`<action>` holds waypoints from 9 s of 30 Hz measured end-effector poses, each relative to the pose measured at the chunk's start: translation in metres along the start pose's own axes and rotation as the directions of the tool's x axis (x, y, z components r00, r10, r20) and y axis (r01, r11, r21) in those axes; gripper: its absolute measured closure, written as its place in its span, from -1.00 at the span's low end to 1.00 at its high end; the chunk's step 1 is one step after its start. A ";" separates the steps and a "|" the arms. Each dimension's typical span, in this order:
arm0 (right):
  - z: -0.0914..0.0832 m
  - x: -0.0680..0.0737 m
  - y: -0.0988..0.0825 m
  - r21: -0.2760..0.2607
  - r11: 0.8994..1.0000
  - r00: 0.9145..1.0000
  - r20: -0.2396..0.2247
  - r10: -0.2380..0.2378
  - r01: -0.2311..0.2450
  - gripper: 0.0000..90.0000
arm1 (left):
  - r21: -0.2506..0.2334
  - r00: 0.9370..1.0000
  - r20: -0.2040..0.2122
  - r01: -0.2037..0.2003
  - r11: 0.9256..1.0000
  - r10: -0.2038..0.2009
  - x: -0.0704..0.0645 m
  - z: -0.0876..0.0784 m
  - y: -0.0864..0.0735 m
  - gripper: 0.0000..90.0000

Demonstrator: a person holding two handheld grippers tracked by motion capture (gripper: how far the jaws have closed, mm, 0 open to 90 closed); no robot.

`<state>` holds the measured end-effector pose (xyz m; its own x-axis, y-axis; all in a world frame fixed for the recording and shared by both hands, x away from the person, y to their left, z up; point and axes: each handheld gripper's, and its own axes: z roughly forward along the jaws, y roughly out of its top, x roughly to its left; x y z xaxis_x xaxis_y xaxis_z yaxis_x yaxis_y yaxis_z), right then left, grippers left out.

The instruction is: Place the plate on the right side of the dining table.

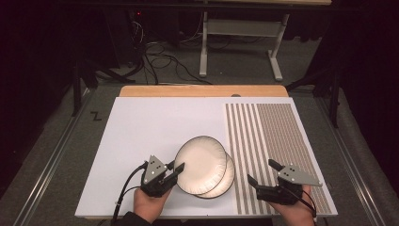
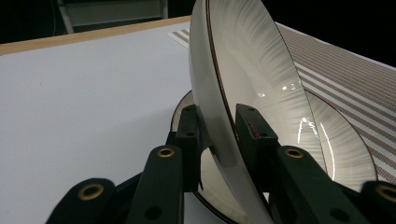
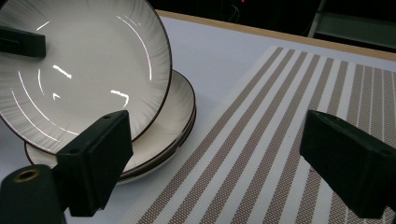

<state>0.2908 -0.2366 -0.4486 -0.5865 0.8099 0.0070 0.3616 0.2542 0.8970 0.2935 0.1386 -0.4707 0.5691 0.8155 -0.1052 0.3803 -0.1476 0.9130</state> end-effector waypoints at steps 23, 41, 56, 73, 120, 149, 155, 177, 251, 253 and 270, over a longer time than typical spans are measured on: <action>0.019 0.009 0.009 0.032 0.999 1.000 -0.026 -0.016 0.017 -0.98 | -0.013 1.000 0.003 -0.010 1.000 0.010 -0.001 0.001 0.000 0.62; 0.069 0.030 0.023 0.085 0.996 0.995 -0.094 -0.032 0.040 -0.90 | -0.017 1.000 0.008 -0.014 1.000 0.014 -0.001 0.001 0.000 0.62; 0.095 0.037 0.029 0.113 0.993 0.993 -0.116 -0.025 0.038 -0.67 | -0.022 1.000 0.013 -0.015 1.000 0.016 -0.001 0.001 0.000 0.63; 0.116 0.030 0.018 0.133 0.988 0.973 -0.209 0.100 -0.074 0.02 | -0.039 0.999 0.022 -0.033 0.999 0.033 -0.002 0.000 0.000 0.63; 0.077 0.024 0.022 0.046 0.996 0.969 -0.231 0.090 -0.081 0.79 | -0.046 0.999 0.046 -0.025 0.999 0.028 -0.001 -0.007 0.003 0.78; 0.048 0.026 0.037 -0.059 0.998 0.984 -0.177 0.007 -0.017 0.86 | -0.081 0.997 0.065 -0.045 0.996 0.051 -0.006 -0.005 0.016 0.74; 0.038 0.021 0.040 -0.081 0.997 0.988 -0.153 0.001 -0.014 0.86 | -0.079 0.995 0.079 -0.059 0.995 0.065 -0.012 0.000 0.027 0.74; 0.006 -0.019 0.035 -0.120 0.992 0.997 -0.062 0.042 -0.049 0.85 | -0.067 0.987 0.135 -0.077 0.995 0.086 -0.042 0.041 0.051 0.73; -0.015 -0.118 -0.021 -0.044 0.989 0.977 0.157 0.146 -0.141 0.83 | 0.168 0.979 0.176 -0.133 0.977 0.104 -0.107 0.180 0.064 0.68; -0.013 -0.118 -0.022 -0.038 0.991 0.977 0.162 0.136 -0.131 0.84 | 0.179 0.981 0.172 -0.121 0.976 0.090 -0.107 0.182 0.063 0.68; -0.011 -0.122 -0.025 -0.020 0.990 0.973 0.181 0.143 -0.142 0.89 | 0.169 0.991 0.094 -0.107 0.980 0.092 -0.105 0.183 0.067 0.46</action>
<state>0.3449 -0.3473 -0.4667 -0.3877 0.9201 0.0549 0.4263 0.1262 0.8957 0.3924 -0.0597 -0.4709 0.6678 0.7421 -0.0573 0.4350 -0.3267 0.8391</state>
